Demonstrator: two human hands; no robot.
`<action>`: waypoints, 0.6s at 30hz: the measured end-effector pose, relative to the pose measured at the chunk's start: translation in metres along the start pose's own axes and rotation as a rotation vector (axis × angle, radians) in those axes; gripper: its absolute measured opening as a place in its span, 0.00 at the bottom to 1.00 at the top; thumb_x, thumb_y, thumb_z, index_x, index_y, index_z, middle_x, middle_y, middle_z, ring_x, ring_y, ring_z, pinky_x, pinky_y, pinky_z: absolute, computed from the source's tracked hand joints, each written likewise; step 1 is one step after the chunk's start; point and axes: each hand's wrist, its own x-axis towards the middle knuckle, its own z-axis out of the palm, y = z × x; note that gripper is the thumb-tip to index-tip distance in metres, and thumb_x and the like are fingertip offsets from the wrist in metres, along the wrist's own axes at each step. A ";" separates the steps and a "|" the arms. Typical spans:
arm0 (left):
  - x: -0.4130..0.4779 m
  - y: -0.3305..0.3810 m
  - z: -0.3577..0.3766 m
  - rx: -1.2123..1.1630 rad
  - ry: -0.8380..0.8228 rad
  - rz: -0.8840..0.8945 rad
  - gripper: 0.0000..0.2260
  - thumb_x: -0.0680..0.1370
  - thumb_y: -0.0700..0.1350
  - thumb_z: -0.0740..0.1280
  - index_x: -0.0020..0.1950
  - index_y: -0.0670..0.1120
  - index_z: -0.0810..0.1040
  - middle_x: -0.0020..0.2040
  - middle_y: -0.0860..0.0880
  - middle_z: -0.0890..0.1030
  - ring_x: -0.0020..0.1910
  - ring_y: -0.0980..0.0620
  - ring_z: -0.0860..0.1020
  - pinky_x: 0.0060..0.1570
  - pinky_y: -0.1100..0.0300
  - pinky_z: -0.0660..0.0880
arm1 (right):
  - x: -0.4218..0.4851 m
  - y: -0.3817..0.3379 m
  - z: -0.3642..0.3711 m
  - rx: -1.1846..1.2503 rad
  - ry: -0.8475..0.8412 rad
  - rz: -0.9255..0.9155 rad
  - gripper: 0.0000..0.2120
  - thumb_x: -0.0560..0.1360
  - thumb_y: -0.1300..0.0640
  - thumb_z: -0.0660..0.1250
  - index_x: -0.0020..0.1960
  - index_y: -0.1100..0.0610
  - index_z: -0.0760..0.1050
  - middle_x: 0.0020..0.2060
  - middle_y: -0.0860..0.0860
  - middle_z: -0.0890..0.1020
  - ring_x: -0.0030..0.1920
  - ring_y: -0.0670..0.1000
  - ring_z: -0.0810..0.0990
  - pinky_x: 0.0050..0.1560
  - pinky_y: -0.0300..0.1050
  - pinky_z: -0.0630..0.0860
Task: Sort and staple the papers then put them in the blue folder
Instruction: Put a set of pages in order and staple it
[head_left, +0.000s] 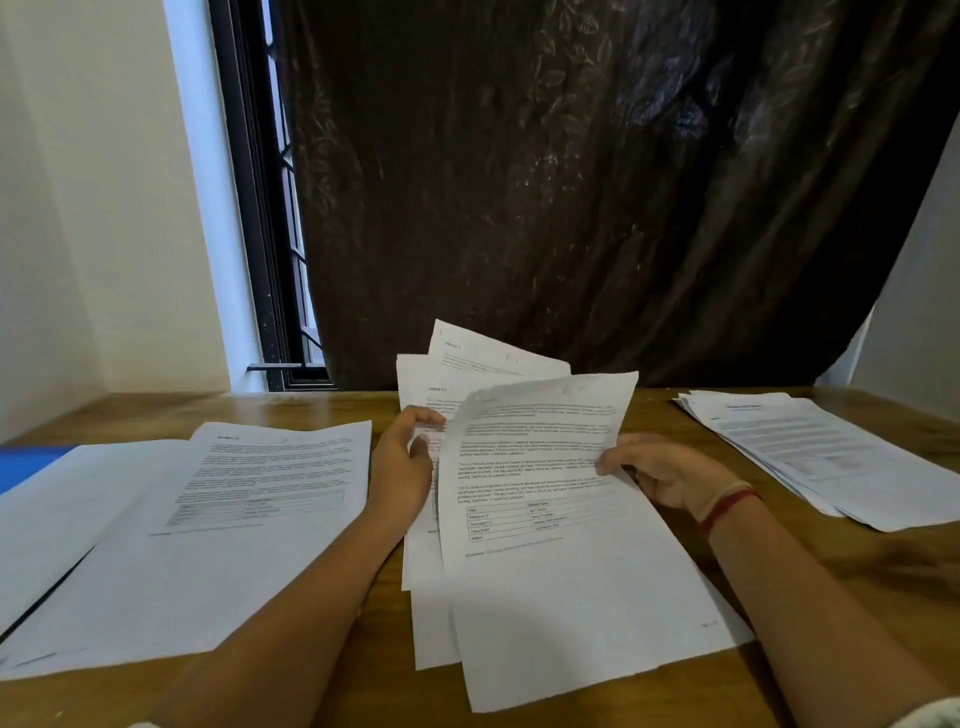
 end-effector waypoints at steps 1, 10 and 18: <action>-0.001 0.001 0.001 -0.021 -0.012 -0.001 0.08 0.82 0.42 0.60 0.55 0.53 0.75 0.62 0.55 0.76 0.51 0.57 0.76 0.35 0.77 0.69 | -0.001 -0.001 0.001 0.002 -0.002 0.002 0.12 0.73 0.71 0.68 0.55 0.62 0.78 0.50 0.56 0.85 0.51 0.60 0.83 0.52 0.53 0.81; -0.003 0.003 0.001 -0.203 -0.125 -0.025 0.05 0.78 0.43 0.67 0.53 0.48 0.76 0.50 0.51 0.81 0.43 0.53 0.81 0.35 0.67 0.75 | -0.013 -0.005 0.014 -0.015 -0.031 -0.070 0.11 0.73 0.70 0.69 0.54 0.61 0.78 0.52 0.57 0.84 0.50 0.58 0.83 0.48 0.50 0.82; 0.007 0.002 -0.009 -0.452 -0.037 -0.211 0.16 0.78 0.37 0.68 0.31 0.48 0.82 0.45 0.50 0.85 0.49 0.43 0.81 0.50 0.46 0.80 | -0.016 -0.012 0.009 0.328 0.307 -0.344 0.14 0.73 0.43 0.69 0.53 0.51 0.76 0.49 0.49 0.83 0.51 0.52 0.81 0.48 0.45 0.79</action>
